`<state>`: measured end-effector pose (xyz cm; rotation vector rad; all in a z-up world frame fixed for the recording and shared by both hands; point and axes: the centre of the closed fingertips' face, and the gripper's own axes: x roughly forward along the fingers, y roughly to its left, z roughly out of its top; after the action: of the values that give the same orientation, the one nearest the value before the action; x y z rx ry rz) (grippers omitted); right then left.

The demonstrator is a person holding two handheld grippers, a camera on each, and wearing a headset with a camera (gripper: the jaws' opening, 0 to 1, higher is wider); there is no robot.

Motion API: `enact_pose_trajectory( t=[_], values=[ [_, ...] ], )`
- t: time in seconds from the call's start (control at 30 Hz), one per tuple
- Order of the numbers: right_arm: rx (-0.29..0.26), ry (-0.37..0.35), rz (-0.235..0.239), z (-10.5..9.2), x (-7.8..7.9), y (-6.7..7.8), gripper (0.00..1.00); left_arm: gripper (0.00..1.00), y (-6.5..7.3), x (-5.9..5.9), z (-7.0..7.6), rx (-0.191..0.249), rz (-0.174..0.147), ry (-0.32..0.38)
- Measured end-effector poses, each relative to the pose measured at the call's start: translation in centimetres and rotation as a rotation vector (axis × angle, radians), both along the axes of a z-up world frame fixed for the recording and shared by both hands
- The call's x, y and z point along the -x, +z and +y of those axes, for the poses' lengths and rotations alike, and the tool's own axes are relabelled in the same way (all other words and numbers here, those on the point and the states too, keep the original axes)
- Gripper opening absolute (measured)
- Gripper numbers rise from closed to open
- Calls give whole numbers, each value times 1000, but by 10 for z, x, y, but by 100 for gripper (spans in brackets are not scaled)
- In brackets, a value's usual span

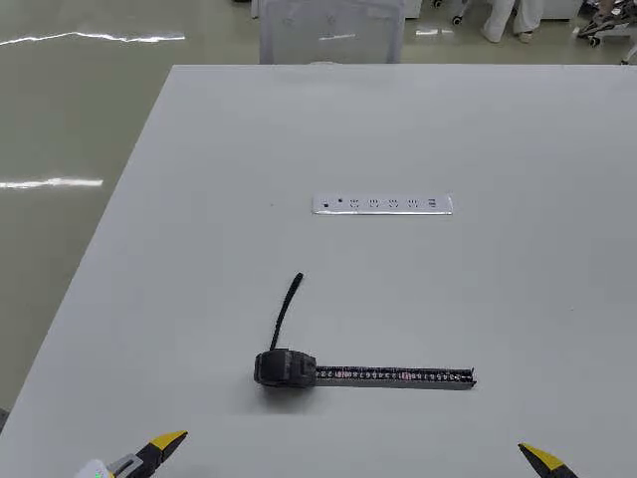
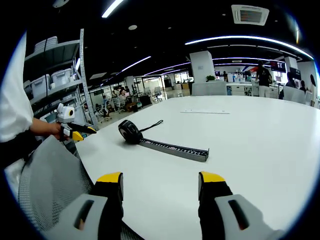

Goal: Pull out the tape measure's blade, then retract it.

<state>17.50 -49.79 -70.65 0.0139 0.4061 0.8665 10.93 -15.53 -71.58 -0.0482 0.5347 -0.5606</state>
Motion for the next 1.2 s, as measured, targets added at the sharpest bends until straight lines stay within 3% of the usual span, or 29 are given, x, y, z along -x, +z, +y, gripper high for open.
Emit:
enact_pose_trajectory(
  t=[1.2],
  values=[
    [11, 28, -7, 8, -11, 2, 60, 66, -2, -7, 3, -4, 6, -1]
  ],
)
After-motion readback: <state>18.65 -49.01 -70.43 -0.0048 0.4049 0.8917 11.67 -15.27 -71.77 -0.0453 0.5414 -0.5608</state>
